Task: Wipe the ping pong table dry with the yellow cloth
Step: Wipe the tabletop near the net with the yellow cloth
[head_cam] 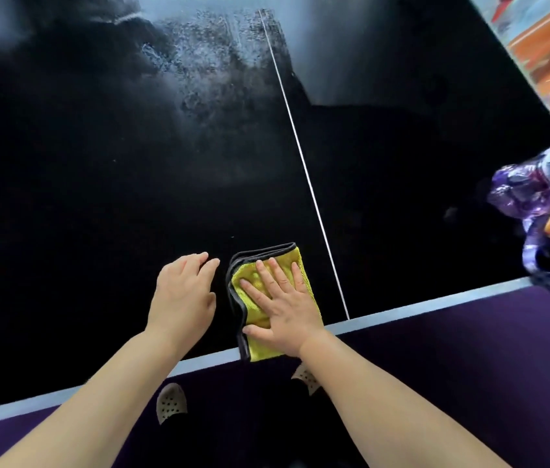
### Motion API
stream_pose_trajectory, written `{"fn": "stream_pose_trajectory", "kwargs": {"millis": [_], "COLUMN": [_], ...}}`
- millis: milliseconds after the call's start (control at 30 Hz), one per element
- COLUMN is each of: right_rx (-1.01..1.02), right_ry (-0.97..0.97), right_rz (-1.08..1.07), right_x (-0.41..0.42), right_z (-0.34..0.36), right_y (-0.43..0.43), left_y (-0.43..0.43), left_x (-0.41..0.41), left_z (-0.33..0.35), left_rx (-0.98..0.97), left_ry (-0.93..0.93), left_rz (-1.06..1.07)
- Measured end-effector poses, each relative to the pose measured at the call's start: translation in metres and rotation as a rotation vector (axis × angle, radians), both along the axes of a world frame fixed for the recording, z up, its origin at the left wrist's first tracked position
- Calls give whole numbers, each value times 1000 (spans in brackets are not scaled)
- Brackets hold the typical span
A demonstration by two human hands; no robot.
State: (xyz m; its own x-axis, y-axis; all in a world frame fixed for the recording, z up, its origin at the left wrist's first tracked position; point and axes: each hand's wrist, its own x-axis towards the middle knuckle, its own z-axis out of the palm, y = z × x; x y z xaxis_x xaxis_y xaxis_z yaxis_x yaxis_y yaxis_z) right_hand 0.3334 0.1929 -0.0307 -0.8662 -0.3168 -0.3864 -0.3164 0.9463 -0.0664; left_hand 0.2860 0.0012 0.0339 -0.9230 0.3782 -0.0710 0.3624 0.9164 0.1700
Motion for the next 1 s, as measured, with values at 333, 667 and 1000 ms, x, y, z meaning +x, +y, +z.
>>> {"fn": "stream_pose_trajectory", "kwargs": {"millis": [333,667,1000], "right_rx": [-6,36,77], "right_ry": [38,48,-133], "right_rz": [-147,-244,-380], "right_x": [1,-39,-82], "right_z": [-4,-5,10], "right_y": [195,296,331], "left_y": [179,252,300], "left_x": [-14,-37,-79], "left_z": [-4,-17,-19], "left_rx": [31,-18,18], "left_ry": [7,-27,-8], "left_rz": [-129,-217,-323]}}
